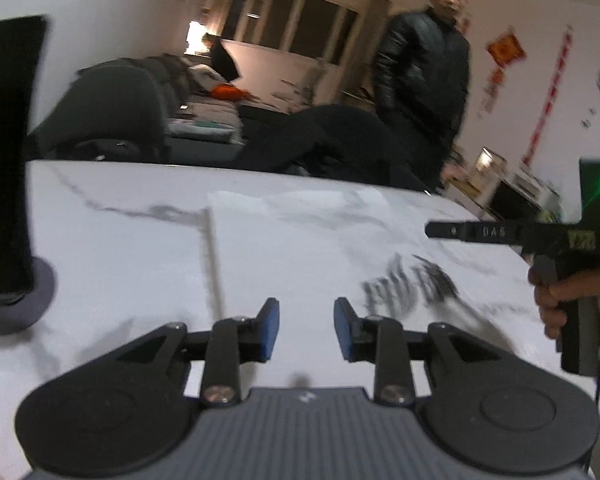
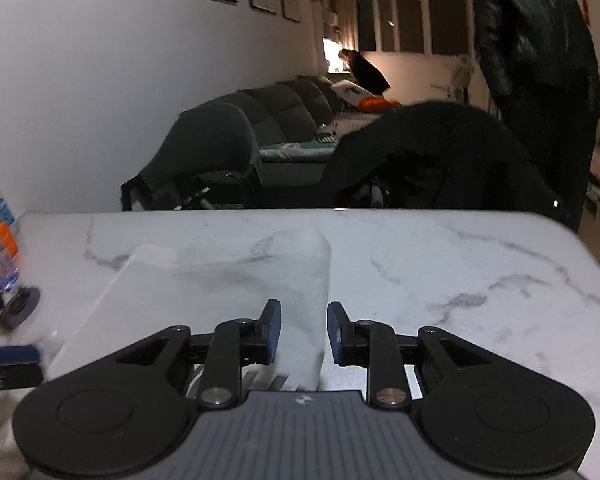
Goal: Fold shopping bag
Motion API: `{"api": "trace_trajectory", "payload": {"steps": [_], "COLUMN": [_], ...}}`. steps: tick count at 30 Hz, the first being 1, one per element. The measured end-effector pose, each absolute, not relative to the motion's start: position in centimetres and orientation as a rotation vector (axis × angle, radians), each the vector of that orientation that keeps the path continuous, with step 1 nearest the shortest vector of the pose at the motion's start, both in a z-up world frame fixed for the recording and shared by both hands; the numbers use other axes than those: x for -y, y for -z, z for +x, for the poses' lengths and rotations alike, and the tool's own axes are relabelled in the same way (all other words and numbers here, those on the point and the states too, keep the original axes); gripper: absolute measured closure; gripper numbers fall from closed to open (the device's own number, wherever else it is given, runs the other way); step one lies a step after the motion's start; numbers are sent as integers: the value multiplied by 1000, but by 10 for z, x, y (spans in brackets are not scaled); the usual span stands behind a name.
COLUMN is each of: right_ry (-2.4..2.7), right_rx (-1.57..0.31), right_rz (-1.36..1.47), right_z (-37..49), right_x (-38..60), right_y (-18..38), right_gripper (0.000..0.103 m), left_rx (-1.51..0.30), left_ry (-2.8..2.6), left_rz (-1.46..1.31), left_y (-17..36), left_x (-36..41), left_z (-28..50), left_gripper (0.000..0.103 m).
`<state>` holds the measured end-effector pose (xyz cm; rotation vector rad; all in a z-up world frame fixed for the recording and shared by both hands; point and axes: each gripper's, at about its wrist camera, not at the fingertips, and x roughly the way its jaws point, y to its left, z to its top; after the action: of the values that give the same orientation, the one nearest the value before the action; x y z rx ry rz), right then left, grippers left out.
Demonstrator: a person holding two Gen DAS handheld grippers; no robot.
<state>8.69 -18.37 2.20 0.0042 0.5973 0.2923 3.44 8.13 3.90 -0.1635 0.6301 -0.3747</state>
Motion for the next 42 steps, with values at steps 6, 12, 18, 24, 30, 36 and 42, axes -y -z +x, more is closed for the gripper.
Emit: {"api": "trace_trajectory", "payload": {"steps": [6,12,18,24,30,36,42], "right_ry": [-369,-362,-385,-356,-423,-478,-472], "right_rx": [-636,-649,-633,-636,-605,-609,-541], "right_rz": [-164,-255,-247,-210,-197,-202,-150], "right_z": [45,26,12,-7,-44,-76,-107], "right_x": [149,143,161,176,171,167,193], "right_y": [-5,16,21,16,6,20,31], "right_gripper": [79,79,79,79,79,78,77], "left_rx": [-671,-696,-646,-657,-672,-660,-649], "left_ry": [405,353,305,293,416,486,472], "left_rz": [-64,16,133,120,35,162,152], "left_y": [-27,-7,-1,-5,-24,-13,-8], "left_x": [-51,-43,-32,-36,-26,-4,-18], "left_z": [33,28,16,13,-13,-45,-55], "left_gripper": [72,72,66,64,62,60,51]}}
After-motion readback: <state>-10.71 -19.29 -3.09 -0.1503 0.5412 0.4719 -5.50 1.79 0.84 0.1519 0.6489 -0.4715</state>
